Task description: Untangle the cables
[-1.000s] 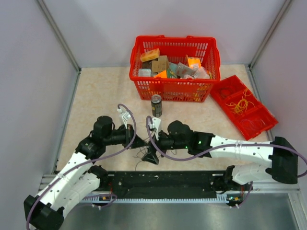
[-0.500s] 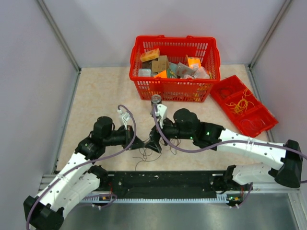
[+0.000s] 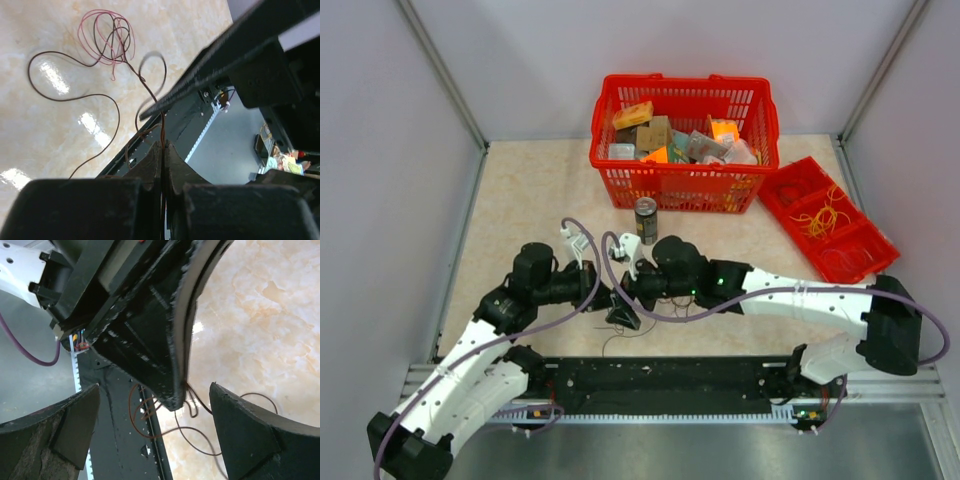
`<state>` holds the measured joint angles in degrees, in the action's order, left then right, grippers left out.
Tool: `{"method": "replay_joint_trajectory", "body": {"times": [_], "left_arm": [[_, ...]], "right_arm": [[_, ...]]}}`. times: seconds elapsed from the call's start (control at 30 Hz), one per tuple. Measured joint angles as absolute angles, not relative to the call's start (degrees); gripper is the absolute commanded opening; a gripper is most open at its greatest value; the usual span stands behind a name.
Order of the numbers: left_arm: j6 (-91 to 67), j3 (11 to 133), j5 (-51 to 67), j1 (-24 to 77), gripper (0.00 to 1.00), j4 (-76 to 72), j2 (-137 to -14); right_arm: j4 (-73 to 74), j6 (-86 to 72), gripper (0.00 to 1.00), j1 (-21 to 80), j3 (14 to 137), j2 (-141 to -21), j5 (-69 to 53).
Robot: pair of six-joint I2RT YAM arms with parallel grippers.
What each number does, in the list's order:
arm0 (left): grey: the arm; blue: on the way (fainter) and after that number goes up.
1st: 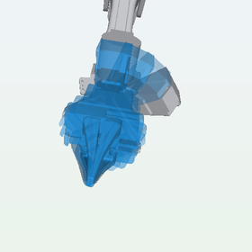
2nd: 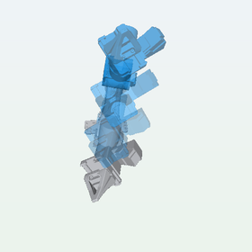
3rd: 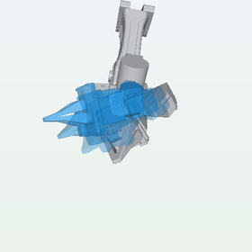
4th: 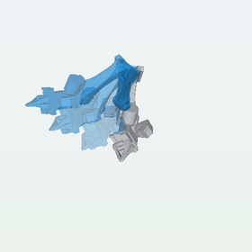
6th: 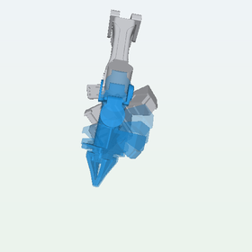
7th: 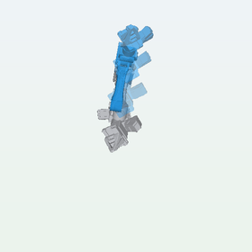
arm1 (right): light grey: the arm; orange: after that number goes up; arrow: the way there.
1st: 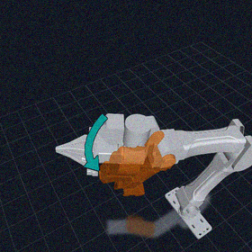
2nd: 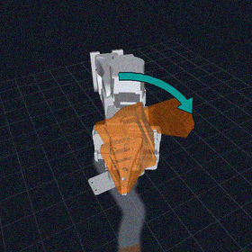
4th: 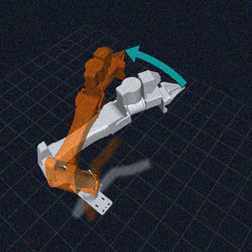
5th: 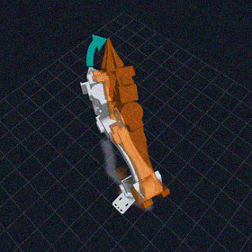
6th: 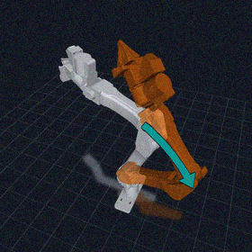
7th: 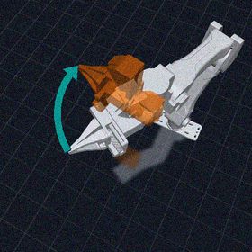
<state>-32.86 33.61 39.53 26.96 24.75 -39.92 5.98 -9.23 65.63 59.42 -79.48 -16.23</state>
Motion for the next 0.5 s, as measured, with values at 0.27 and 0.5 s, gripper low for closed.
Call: {"method": "replay_joint_trajectory", "body": {"times": [0.27,0.5], "left_arm": [[-36.62,33.65,38.06,26.96,0.0,23.4,-39.48],[-39.35,33.65,38.09,26.96,0.0,22.65,-37.82]], "right_arm": [[0.95,-11.07,0.71,70.67,54.24,-79.48,-6.83],[-1.15,-12.53,0.44,73.45,52.49,-79.35,2.09]]}}
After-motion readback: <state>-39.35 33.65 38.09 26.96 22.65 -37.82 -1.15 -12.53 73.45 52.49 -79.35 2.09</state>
